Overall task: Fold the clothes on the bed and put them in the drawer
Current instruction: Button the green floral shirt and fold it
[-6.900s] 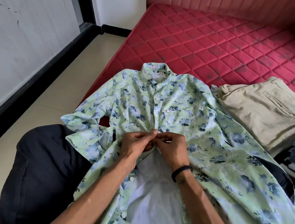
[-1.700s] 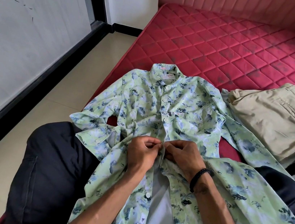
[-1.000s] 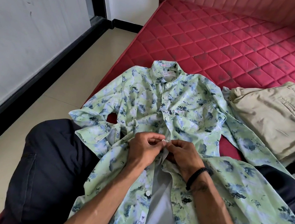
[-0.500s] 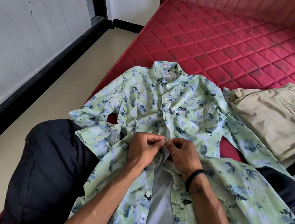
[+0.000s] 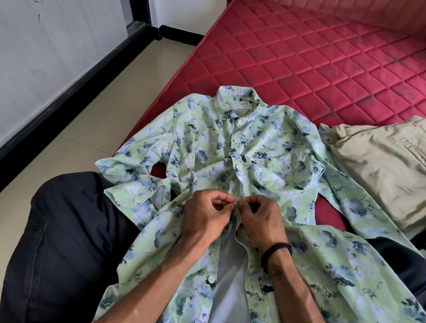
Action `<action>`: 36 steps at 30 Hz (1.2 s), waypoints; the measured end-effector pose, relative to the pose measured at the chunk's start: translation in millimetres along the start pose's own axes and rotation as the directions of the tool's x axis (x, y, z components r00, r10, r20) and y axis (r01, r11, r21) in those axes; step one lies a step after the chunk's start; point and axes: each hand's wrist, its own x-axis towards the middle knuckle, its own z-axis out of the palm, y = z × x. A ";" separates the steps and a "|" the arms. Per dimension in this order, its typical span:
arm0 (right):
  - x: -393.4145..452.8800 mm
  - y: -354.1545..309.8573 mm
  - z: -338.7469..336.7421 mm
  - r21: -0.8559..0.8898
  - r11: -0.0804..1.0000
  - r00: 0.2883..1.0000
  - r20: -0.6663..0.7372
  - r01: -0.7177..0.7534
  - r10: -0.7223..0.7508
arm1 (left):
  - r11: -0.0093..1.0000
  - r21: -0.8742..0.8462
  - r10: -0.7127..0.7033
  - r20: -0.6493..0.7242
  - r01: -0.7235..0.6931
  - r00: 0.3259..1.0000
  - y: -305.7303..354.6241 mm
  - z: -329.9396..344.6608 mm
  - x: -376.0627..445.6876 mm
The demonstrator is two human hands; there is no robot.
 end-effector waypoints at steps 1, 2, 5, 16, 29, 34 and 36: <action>0.5 0.5 0.7 -0.014 1.000 1.000 -0.001 0.008 -0.008 | 1.000 0.002 0.007 -0.003 -0.007 1.000 0.3 0.2 -0.4; 1.3 1.7 1.4 -0.029 0.999 1.000 0.001 0.019 -0.018 | 1.000 0.005 0.011 -0.006 -0.010 1.000 0.4 0.5 -0.8; 2.6 3.6 2.6 -0.054 0.998 0.999 0.001 0.043 -0.043 | 1.000 0.006 0.000 -0.013 0.000 1.000 0.8 1.0 -1.7; 3.0 6.1 2.2 0.101 0.995 0.999 0.036 0.022 -0.025 | 0.996 -0.057 -0.078 -0.087 0.073 0.993 5.5 0.6 -6.1; -0.5 8.3 0.7 0.281 0.955 0.989 0.135 -0.095 0.059 | 0.994 -0.073 -0.083 -0.092 0.077 0.992 0.6 -2.5 -4.9; -1.1 8.8 -2.4 0.354 0.929 0.992 0.101 -0.107 0.076 | 0.995 -0.085 -0.047 -0.021 0.045 0.999 -0.7 -3.3 -2.0; -0.3 9.3 -2.0 0.376 0.919 0.992 0.096 -0.118 0.088 | 0.996 -0.085 -0.028 -0.005 0.027 1.000 -1.0 -4.2 -0.6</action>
